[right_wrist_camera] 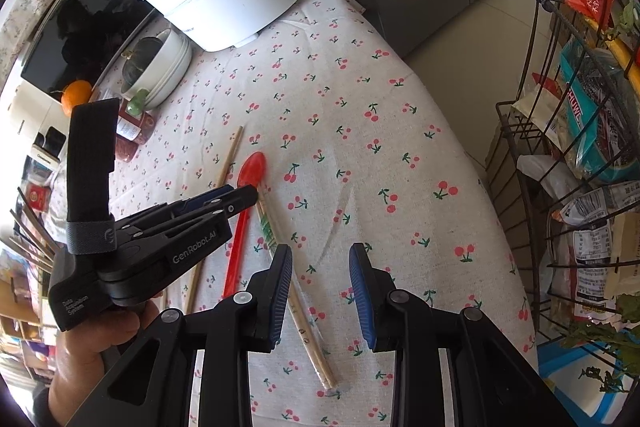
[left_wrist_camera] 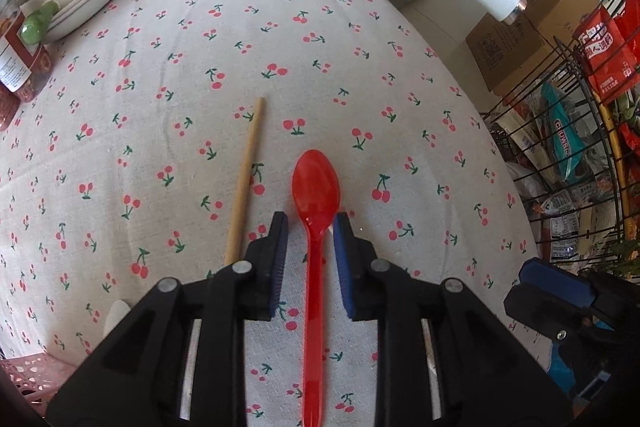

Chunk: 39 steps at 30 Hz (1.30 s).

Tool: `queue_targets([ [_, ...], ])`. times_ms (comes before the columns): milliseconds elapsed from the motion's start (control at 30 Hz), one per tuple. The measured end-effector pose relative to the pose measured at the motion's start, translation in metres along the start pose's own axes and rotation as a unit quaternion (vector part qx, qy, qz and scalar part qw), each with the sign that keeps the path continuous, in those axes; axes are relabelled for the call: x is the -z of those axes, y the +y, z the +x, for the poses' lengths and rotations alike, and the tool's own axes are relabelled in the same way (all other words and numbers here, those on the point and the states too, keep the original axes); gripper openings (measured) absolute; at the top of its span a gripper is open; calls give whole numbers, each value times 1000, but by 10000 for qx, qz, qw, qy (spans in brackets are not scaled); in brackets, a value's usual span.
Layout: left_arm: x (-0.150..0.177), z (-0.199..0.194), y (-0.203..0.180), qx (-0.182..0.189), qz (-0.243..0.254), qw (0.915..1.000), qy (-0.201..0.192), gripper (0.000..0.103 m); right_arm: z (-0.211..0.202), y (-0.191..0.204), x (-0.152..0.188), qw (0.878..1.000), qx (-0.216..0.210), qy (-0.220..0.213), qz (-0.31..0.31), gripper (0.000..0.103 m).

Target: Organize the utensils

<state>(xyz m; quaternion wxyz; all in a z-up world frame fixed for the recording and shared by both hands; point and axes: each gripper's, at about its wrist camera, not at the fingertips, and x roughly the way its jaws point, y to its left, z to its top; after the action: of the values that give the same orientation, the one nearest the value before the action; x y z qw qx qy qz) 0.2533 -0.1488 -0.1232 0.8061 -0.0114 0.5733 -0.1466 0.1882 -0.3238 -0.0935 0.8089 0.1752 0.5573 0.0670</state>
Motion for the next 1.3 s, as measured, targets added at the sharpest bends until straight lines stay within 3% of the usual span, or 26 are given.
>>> queue_targets([
  [67,4,-1,7,-60,-117,9999,24,17,0,0,-1,10000,-13,0,-10,31],
  [200,13,-7,22,-202,-253,9994,99,16,2,2,-1,10000,-27,17,-26,34],
  [500,4,-16,31,115,-471,9988,-17,19,7,7,-1,10000,-23,58,-66,37],
  [733,-10,0,23,-272,-458,9985,103,21,14,5,-4,9999,35,104,-65,37],
  [900,-21,5,20,-456,-415,9980,152,38,19,6,-5,9998,48,147,-91,37],
  [1033,-30,11,18,-544,-371,9978,110,37,21,7,-6,9998,55,159,-108,37],
  [1100,-32,13,17,-667,-300,9973,49,29,23,8,-6,9998,67,167,-106,37],
  [1300,-20,-1,12,-550,-174,9979,-311,28,27,9,-9,9997,81,192,-99,37],
])
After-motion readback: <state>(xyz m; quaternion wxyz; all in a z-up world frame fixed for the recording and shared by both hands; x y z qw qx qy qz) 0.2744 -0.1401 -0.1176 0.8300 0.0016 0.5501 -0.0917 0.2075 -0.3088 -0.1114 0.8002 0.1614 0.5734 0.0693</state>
